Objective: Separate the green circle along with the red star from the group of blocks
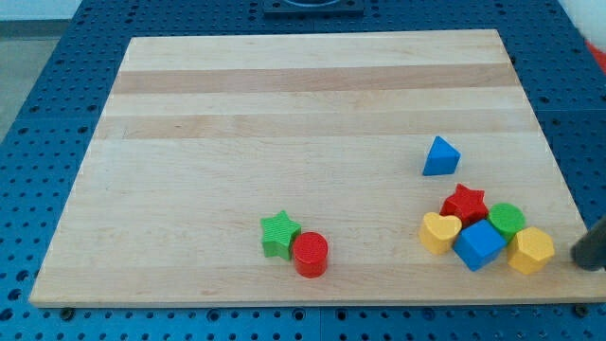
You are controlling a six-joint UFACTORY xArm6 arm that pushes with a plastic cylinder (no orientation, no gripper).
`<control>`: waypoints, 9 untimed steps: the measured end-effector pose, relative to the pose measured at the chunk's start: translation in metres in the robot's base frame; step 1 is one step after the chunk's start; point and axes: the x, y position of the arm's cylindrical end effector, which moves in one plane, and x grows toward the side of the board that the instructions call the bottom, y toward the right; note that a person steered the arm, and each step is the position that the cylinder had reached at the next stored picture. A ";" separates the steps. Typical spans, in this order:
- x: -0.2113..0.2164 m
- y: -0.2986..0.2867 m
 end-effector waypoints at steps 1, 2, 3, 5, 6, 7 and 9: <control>-0.025 -0.022; -0.028 -0.048; -0.028 -0.065; -0.062 -0.098; -0.077 -0.129; -0.083 -0.157; -0.103 -0.195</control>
